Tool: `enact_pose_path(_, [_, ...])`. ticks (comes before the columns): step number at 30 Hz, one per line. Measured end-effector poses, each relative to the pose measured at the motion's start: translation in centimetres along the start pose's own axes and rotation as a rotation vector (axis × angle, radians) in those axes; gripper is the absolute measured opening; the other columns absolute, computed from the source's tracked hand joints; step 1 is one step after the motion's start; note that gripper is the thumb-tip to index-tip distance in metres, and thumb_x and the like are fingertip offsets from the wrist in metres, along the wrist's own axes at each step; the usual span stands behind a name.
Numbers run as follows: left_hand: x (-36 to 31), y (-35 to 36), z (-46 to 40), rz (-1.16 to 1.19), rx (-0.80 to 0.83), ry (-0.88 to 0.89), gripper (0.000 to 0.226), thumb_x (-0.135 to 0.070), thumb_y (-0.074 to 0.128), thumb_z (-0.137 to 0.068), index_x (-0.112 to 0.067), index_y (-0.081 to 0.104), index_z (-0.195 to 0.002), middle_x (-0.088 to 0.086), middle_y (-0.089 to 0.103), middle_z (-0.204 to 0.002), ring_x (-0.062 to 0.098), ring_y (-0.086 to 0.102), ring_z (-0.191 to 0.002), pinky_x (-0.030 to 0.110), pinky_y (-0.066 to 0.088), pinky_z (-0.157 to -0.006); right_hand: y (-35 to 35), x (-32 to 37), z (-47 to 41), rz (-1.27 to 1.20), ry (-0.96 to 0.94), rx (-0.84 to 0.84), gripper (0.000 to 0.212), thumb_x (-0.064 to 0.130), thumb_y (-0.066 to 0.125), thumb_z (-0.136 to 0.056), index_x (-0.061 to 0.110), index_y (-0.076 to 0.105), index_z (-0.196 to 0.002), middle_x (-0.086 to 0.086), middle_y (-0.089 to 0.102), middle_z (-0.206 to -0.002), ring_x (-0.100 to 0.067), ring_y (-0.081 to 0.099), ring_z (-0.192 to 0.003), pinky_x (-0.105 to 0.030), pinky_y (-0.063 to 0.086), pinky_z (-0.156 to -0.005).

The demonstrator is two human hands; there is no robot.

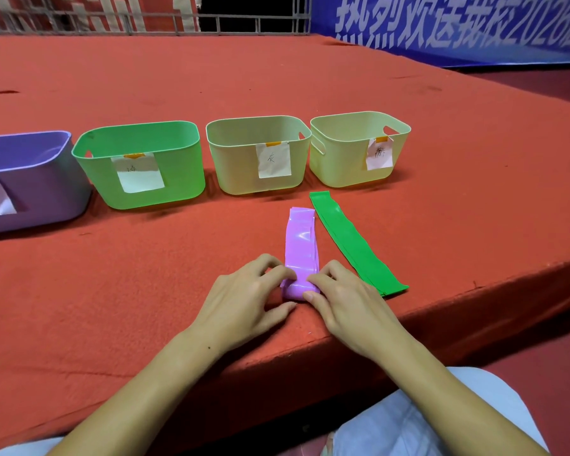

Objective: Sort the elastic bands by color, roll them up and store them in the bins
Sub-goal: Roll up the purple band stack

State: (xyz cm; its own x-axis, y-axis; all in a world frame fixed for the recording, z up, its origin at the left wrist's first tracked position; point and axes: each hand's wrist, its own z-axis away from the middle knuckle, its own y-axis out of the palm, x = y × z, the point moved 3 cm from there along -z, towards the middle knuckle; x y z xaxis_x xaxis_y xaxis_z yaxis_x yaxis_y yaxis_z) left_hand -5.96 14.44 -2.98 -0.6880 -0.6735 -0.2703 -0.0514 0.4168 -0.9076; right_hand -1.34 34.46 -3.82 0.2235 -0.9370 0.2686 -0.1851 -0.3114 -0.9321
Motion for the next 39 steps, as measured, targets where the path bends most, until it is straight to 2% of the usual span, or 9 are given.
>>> enact_pose_path(6, [0.1,0.3,-0.5,-0.039,-0.007,0.041,0.031,-0.052,0.064,-0.1,-0.033,0.061,-0.124,-0.018,0.058,-0.123,0.01,0.065,-0.101,0.033,0.048,-0.057,-0.2,0.1,0.2,-0.051,0.027,-0.005,0.043,0.054,0.044,-0.103,0.021,0.066,-0.119,0.003,0.051,-0.106,-0.025,0.061,-0.087,-0.045,0.053,-0.075])
enact_pose_path(9, [0.4,0.3,-0.8,-0.057,0.021,0.044,0.032,-0.054,0.057,-0.103,-0.033,0.061,-0.127,-0.018,0.06,-0.127,0.012,0.066,-0.107,0.035,0.052,-0.059,-0.4,0.3,0.1,-0.061,0.036,-0.002,0.051,0.059,0.039,-0.102,0.022,0.063,-0.129,0.002,0.055,-0.111,-0.025,0.065,-0.094,-0.045,0.054,-0.081])
enact_pose_path(13, [0.8,0.2,-1.4,-0.081,0.075,0.024,0.038,-0.057,0.046,-0.105,-0.032,0.061,-0.131,-0.016,0.062,-0.13,0.016,0.067,-0.113,0.038,0.054,-0.065,-0.7,0.5,0.1,-0.061,0.031,-0.018,0.043,0.052,0.06,-0.099,0.028,0.051,-0.133,0.003,0.047,-0.123,-0.023,0.063,-0.104,-0.043,0.055,-0.084])
enact_pose_path(18, [0.8,-0.2,-1.9,-0.155,0.177,0.039,0.051,-0.062,0.027,-0.104,-0.032,0.059,-0.13,-0.012,0.063,-0.124,0.019,0.067,-0.109,0.039,0.051,-0.066,-0.8,0.6,-0.2,-0.053,0.006,-0.017,0.049,0.047,0.075,-0.091,0.028,0.053,-0.13,0.005,0.044,-0.124,-0.021,0.061,-0.106,-0.037,0.052,-0.077])
enact_pose_path(22, [0.4,-0.7,-2.0,-0.161,0.27,0.029,0.039,-0.055,0.039,-0.109,-0.033,0.06,-0.134,-0.011,0.062,-0.122,0.019,0.065,-0.114,0.039,0.049,-0.07,-1.1,0.6,0.0,-0.066,-0.054,-0.026,0.035,0.045,0.071,-0.095,0.027,0.058,-0.122,0.008,0.05,-0.117,-0.018,0.061,-0.101,-0.034,0.049,-0.073])
enact_pose_path(27, [0.8,-0.9,-1.8,0.03,0.415,-0.05,0.036,-0.051,0.041,-0.111,-0.033,0.06,-0.135,-0.013,0.065,-0.134,0.017,0.06,-0.124,0.045,0.051,-0.094,-1.1,0.6,0.6,-0.008,-0.108,0.032,0.032,0.052,0.052,-0.102,0.029,0.055,-0.125,0.01,0.052,-0.116,-0.017,0.059,-0.101,-0.036,0.048,-0.08])
enact_pose_path(30, [0.4,-0.6,-1.7,0.066,0.39,-0.075,0.036,-0.055,0.039,-0.11,-0.035,0.059,-0.132,-0.014,0.064,-0.129,0.017,0.062,-0.119,0.043,0.05,-0.092,-1.0,0.3,0.5,0.019,-0.098,0.049,0.034,0.051,0.049,-0.104,0.029,0.054,-0.129,0.009,0.052,-0.117,-0.018,0.059,-0.102,-0.036,0.046,-0.083])
enact_pose_path(36, [0.4,-0.6,-1.1,-0.071,0.271,-0.055,0.05,-0.069,0.025,-0.104,-0.042,0.055,-0.133,-0.017,0.054,-0.121,0.017,0.066,-0.107,0.042,0.054,-0.077,-0.8,0.3,0.3,0.046,-0.085,0.067,0.035,0.051,0.044,-0.106,0.028,0.054,-0.131,0.007,0.05,-0.116,-0.021,0.058,-0.102,-0.037,0.045,-0.082])
enact_pose_path(39, [0.0,-0.7,-0.9,-0.089,0.167,-0.038,0.048,-0.069,0.029,-0.103,-0.04,0.052,-0.134,-0.016,0.058,-0.122,0.017,0.068,-0.104,0.041,0.055,-0.072,-0.8,0.2,0.2,0.039,-0.072,0.065,0.036,0.05,0.046,-0.106,0.027,0.055,-0.131,0.005,0.05,-0.115,-0.023,0.059,-0.101,-0.039,0.047,-0.082])
